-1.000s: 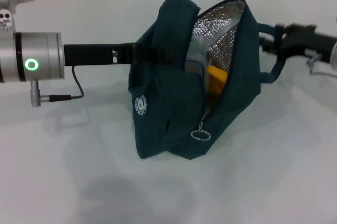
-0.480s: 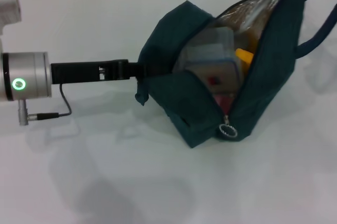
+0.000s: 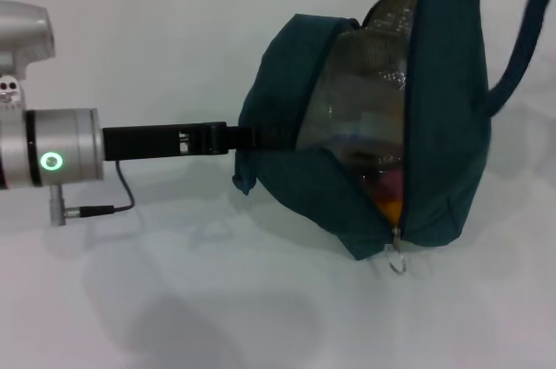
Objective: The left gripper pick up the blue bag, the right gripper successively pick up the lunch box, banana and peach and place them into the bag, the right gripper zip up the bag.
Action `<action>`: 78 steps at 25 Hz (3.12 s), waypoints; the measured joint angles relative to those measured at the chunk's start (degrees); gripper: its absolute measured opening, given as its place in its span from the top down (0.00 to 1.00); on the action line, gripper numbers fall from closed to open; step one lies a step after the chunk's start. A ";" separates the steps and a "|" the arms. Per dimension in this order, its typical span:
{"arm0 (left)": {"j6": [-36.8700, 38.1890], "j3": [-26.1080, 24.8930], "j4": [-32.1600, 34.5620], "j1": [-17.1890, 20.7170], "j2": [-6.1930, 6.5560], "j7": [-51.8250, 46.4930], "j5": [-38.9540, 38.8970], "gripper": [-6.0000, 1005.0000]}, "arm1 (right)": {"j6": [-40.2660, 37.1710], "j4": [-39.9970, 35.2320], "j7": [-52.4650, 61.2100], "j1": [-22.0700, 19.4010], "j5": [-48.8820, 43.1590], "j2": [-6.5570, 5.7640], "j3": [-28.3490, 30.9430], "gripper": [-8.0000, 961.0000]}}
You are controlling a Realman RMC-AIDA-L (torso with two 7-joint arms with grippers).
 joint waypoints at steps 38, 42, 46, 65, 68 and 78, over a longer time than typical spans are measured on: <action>-4.43 -0.59 -1.31 -4.34 0.62 3.35 -1.87 0.85 | -57.10 31.95 3.29 8.38 -23.47 -0.46 20.56 0.40; -4.46 -0.58 -1.54 -4.34 0.57 3.32 -1.93 0.85 | -54.63 33.85 1.82 8.62 -30.80 0.02 16.00 0.41; -4.48 -0.58 -1.60 -4.30 0.43 3.27 -1.98 0.85 | -46.67 37.80 1.71 9.14 -31.67 -0.03 9.63 0.41; -4.48 -0.58 -1.63 -3.95 0.29 3.14 -2.09 0.84 | -38.25 39.56 2.47 10.74 -32.60 -0.05 7.63 0.43; -4.48 -0.58 -1.63 -4.14 0.29 3.28 -2.09 0.84 | -36.71 40.02 2.44 11.69 -32.62 0.08 6.65 0.43; -4.48 -0.58 -1.63 -4.24 0.00 3.67 -2.09 0.84 | -32.76 45.60 1.01 16.53 -31.92 0.93 4.87 0.44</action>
